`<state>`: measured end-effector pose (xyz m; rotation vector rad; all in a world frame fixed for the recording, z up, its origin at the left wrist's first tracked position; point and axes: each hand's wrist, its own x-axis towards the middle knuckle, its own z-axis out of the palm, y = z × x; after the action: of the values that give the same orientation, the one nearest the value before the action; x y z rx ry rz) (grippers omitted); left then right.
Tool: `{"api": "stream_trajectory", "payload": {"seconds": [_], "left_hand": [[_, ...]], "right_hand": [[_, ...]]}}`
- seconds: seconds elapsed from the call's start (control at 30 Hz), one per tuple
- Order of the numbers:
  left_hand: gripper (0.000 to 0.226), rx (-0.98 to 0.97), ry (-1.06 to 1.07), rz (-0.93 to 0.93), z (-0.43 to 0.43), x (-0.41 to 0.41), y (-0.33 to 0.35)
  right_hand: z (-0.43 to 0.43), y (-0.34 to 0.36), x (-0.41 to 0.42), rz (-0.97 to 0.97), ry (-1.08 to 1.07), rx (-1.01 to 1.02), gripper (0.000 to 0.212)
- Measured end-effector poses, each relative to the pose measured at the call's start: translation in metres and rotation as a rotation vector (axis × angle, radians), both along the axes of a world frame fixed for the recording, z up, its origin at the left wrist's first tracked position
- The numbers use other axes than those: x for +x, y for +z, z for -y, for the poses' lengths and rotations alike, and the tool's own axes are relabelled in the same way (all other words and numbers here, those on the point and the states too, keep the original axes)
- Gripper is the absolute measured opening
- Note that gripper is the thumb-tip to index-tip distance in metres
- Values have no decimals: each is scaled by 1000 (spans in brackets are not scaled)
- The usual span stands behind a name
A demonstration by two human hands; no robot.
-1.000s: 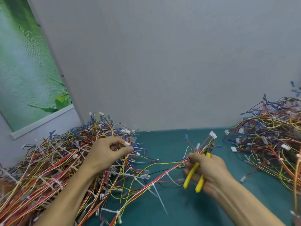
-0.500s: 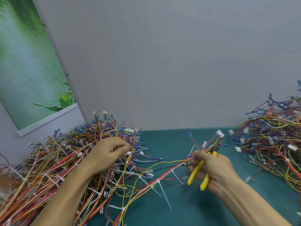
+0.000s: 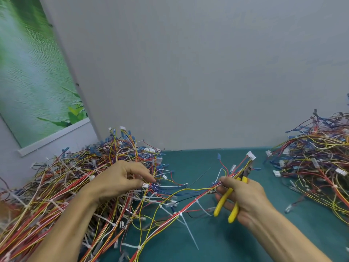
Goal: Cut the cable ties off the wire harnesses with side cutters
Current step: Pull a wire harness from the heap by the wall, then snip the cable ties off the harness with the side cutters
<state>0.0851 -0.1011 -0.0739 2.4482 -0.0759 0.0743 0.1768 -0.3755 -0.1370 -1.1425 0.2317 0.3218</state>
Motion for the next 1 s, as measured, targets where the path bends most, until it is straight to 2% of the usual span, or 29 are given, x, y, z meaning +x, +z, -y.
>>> {"api": "stream_trajectory", "payload": {"seconds": [0.17,0.3,0.47,0.6,0.7,0.77,0.9,1.0], "left_hand": [[34,-37,3,-72,-3,1,-1],[23,-15,50,-13,2,4,-4],[17,13,41,-6,5,4,-5],[7,107,59,-3,11,7,-5],[9,150,92,12,14,9,-7],[11,169,103,1,13,9,-9],[31,226,128,13,6,5,-15],[30,540,139,46,4,4,-21]], "right_hand": [[-5,-3,0,10,-14,-4,12],[-27,-1,-10,172,12,-124,22],[-62,10,-33,404,159,-293,25],[-82,20,-50,450,290,-323,31],[-92,23,-56,452,332,-315,32],[-91,27,-54,436,300,-253,22],[-51,49,-26,222,123,136,14],[2,66,8,100,-50,289,20]]}}
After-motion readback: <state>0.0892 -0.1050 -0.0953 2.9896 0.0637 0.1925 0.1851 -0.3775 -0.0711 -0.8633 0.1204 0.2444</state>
